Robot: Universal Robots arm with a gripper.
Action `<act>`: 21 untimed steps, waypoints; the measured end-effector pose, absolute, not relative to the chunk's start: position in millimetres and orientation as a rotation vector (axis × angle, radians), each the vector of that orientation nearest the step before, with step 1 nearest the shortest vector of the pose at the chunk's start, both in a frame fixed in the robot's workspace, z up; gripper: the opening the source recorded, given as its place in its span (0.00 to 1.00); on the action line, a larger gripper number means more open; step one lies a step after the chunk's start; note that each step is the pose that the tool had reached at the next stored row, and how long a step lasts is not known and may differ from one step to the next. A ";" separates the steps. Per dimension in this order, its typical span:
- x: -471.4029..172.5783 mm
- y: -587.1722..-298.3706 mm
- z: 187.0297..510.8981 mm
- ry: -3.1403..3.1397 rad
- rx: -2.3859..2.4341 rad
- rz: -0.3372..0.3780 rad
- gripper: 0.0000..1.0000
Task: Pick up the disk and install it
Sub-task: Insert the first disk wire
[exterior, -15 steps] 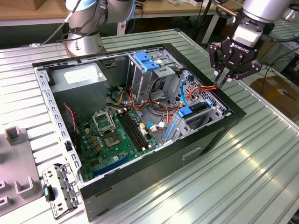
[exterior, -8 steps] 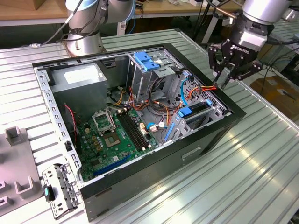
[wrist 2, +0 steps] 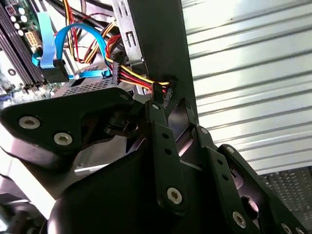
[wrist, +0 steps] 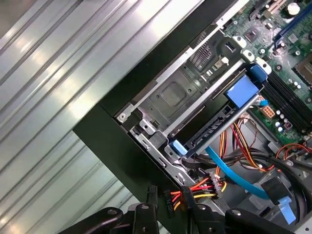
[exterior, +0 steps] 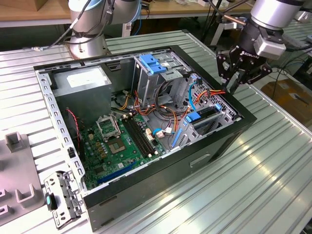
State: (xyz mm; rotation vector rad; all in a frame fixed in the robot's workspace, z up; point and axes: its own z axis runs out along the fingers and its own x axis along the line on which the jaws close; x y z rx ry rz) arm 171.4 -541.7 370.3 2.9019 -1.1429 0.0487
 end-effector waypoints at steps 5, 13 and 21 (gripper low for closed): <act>171.9 -541.7 367.9 -1.025 2.947 0.052 0.25; 168.4 -541.5 377.9 -1.025 2.944 0.053 0.16; 163.4 -541.6 377.4 -1.253 2.852 0.050 0.16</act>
